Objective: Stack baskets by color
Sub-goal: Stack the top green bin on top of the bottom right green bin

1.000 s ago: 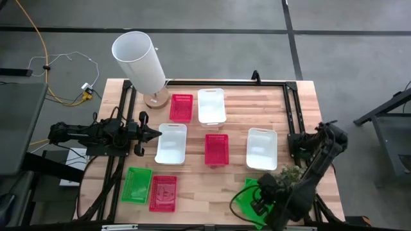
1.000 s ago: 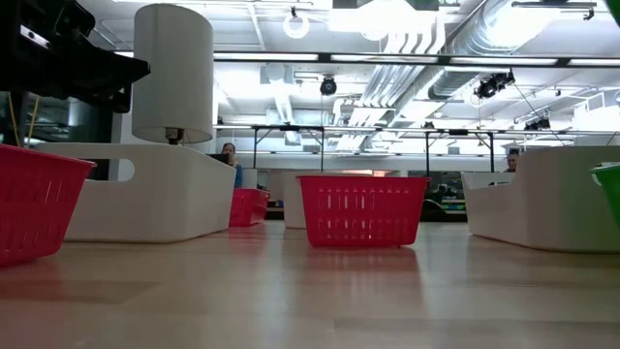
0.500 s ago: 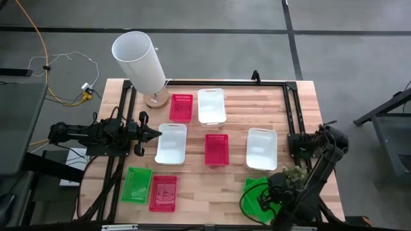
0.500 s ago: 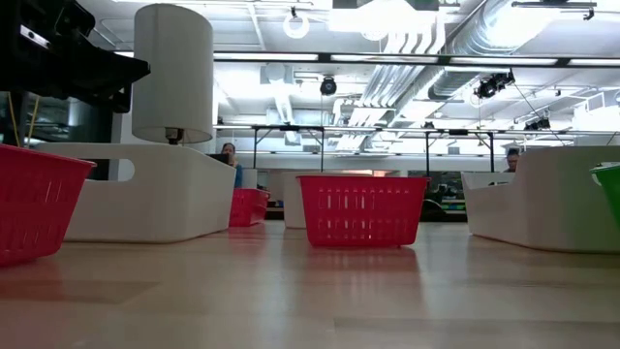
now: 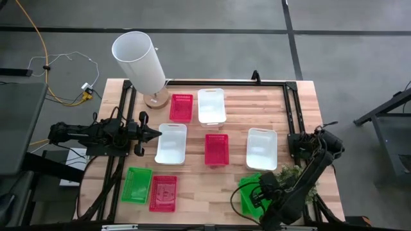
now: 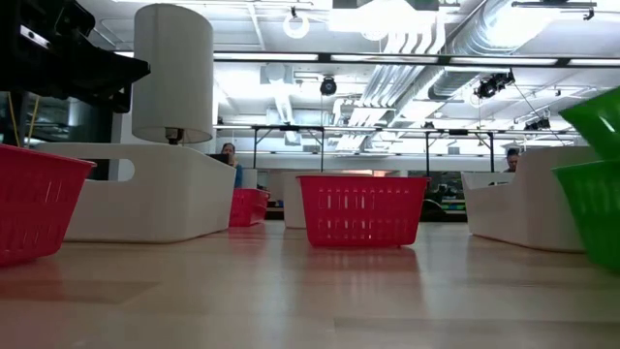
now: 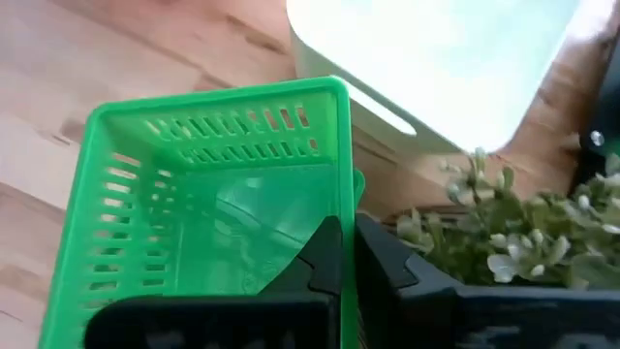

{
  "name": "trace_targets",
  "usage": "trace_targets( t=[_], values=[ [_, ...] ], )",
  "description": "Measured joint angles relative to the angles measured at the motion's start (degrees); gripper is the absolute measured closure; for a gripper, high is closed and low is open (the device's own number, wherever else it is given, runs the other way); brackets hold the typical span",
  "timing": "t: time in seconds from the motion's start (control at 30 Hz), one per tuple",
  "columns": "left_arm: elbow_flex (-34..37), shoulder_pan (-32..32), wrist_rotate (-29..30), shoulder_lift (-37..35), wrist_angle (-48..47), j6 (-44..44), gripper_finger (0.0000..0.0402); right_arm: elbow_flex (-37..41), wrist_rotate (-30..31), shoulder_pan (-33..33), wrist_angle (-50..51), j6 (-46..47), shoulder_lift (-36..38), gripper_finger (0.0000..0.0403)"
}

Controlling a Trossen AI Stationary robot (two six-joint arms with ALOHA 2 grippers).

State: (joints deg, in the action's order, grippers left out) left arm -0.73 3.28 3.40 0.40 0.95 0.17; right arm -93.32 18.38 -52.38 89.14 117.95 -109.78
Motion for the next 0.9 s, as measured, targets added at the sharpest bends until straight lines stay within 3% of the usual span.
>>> trace_targets(
  t=[0.27,0.9],
  values=[
    [0.0,0.0,0.0,0.0,0.0,0.0,0.0401,0.0,5.6,0.8,-0.9,0.3,-1.1,0.0403],
    [0.0,0.0,0.0,0.0,0.0,0.0,0.0401,0.0,7.0,0.9,-2.5,0.2,-4.3,0.0391]
  ],
)
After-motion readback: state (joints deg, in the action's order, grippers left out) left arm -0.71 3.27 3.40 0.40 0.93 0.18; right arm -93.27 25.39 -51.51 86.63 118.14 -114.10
